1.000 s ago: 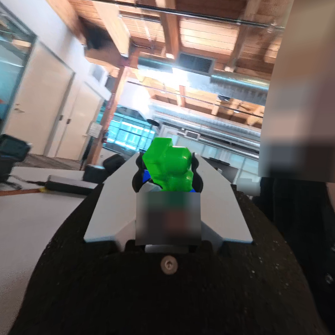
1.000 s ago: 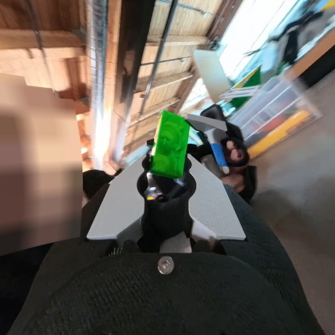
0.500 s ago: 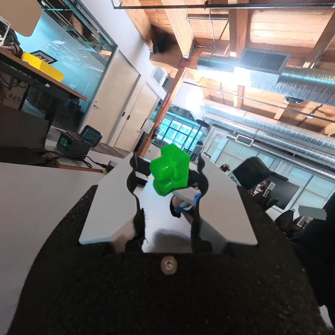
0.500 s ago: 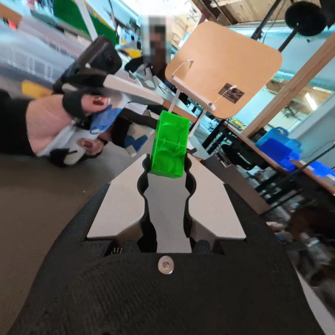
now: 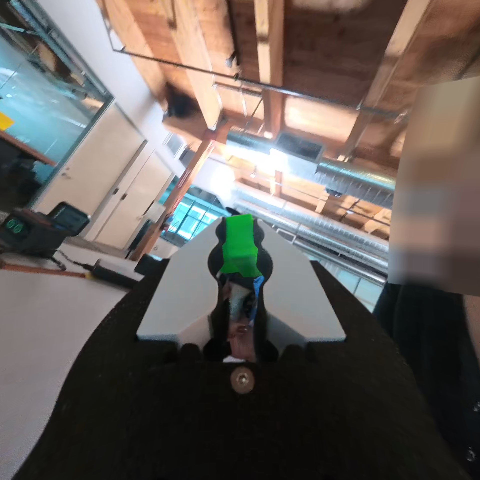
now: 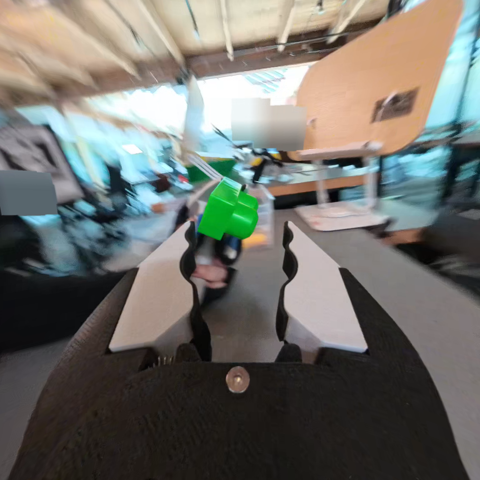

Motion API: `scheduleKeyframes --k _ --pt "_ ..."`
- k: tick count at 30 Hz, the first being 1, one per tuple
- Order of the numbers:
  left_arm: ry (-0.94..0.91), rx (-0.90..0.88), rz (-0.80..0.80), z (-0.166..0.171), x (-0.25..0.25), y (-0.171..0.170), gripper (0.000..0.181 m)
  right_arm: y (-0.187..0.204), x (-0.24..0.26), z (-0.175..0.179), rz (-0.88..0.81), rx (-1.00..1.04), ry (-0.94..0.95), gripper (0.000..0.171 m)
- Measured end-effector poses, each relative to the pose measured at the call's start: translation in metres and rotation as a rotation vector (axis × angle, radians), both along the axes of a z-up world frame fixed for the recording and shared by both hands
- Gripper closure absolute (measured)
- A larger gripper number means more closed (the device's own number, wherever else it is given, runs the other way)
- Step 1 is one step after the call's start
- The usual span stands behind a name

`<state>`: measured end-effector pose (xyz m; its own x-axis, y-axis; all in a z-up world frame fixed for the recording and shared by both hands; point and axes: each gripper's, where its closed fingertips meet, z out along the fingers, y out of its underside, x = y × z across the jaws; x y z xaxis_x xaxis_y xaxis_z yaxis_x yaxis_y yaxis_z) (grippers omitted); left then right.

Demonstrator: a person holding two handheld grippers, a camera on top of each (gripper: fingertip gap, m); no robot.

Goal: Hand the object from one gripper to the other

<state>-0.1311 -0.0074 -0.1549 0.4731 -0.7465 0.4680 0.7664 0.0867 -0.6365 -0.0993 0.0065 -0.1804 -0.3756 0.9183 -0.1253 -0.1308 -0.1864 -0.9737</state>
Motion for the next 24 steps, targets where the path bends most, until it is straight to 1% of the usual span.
scheduleKeyframes --k 2,4,5,7,9,11,13,14,16,18,19,21,24 --pt "0.025 0.034 -0.003 0.004 0.003 -0.004 0.163 -0.003 0.004 0.006 0.183 -0.259 -0.015 0.102" --pt "0.104 0.041 0.012 0.003 0.011 -0.003 0.163 -0.005 0.004 0.004 0.273 -0.379 -0.050 0.101" --pt "0.134 0.042 0.017 0.002 0.015 -0.003 0.163 -0.006 0.003 0.002 0.284 -0.397 -0.071 0.107" --pt "0.150 0.044 0.029 0.001 0.017 -0.002 0.163 -0.011 0.005 0.004 0.314 -0.386 -0.057 0.125" --pt "0.144 0.046 0.041 0.001 0.015 -0.001 0.163 -0.012 0.003 0.001 0.276 -0.324 -0.066 0.126" --pt "0.171 0.022 0.094 -0.002 0.012 0.003 0.158 -0.005 0.001 -0.001 0.163 -0.216 -0.046 0.127" --pt "0.214 -0.026 0.206 -0.006 0.004 0.011 0.132 0.015 -0.002 -0.002 -0.077 -0.056 -0.005 0.127" --pt "0.242 -0.052 0.287 -0.009 -0.003 0.015 0.128 0.026 0.000 -0.001 -0.213 0.035 0.026 0.127" --pt "0.275 -0.087 0.441 -0.013 -0.019 0.016 0.128 0.044 0.007 0.001 -0.468 0.206 0.061 0.126" --pt "0.292 -0.118 0.549 -0.015 -0.033 0.015 0.128 0.053 0.017 -0.003 -0.665 0.346 0.042 0.126" --pt "0.301 -0.128 0.576 -0.016 -0.036 0.015 0.128 0.052 0.021 -0.002 -0.719 0.409 0.045 0.127" --pt "0.304 -0.146 0.591 -0.017 -0.039 0.015 0.131 0.042 0.029 0.000 -0.772 0.483 0.050 0.127" --pt "0.303 -0.156 0.567 -0.019 -0.034 0.018 0.132 0.023 0.051 -0.002 -0.787 0.502 0.032 0.126"
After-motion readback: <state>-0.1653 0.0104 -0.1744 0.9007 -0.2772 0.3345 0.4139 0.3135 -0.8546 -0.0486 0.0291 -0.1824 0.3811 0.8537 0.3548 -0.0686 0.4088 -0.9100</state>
